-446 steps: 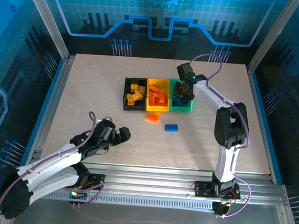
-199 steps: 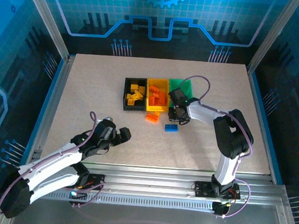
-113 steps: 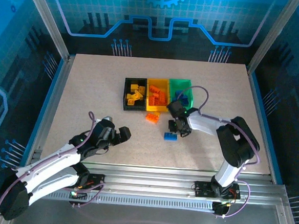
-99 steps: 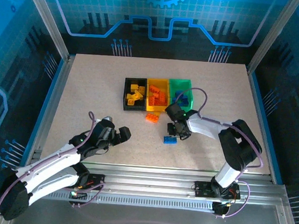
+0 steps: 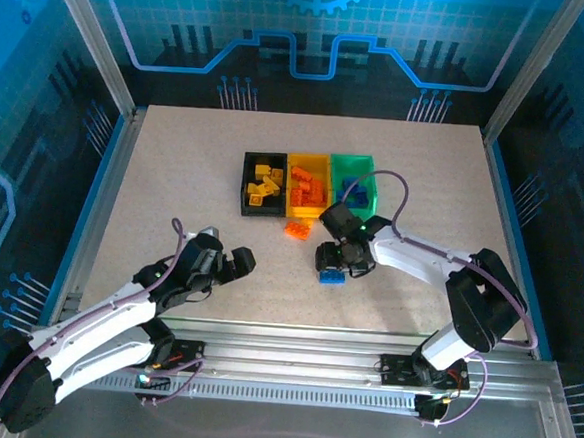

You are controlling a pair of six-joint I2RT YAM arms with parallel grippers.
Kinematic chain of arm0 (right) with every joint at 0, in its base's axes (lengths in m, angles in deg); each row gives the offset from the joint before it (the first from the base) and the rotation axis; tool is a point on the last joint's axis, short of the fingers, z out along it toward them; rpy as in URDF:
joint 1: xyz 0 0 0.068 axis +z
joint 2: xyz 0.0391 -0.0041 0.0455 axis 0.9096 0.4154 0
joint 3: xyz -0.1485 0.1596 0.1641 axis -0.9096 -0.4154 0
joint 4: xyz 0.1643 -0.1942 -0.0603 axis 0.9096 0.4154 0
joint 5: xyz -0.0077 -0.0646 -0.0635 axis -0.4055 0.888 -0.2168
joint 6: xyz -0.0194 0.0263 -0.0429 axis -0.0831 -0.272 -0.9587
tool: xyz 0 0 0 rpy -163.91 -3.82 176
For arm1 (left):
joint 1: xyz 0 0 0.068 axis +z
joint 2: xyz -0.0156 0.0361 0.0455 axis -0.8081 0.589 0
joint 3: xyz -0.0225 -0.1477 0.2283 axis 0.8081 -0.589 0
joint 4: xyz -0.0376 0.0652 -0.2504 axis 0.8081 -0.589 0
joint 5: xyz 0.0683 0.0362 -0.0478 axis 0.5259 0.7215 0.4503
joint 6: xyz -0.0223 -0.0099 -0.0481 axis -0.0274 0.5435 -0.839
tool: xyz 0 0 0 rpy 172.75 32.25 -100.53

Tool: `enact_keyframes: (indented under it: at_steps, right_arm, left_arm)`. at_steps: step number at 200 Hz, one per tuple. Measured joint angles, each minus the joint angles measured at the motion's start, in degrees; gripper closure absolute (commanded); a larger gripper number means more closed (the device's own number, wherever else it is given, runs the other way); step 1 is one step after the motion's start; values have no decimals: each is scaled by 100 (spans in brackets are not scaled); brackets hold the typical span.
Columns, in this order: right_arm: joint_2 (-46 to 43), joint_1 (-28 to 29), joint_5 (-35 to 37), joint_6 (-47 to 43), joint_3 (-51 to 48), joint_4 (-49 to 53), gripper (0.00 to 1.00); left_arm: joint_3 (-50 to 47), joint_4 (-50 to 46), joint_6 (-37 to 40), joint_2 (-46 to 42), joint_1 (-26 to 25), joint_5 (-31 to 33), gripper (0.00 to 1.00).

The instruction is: Sort the legos into containers by color

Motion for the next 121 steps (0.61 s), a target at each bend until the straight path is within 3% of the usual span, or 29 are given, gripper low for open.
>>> enact_keyframes:
  at_steps: [70,121]
  right_arm:
    - [-275,376,-94,3069,-94,98,28]
    - [210,262,-365,4291,28,111,25]
  left_arm:
    - [-11,20,2,-15,7,-44,1]
    - [-107,105,2,-330,7,-111,1]
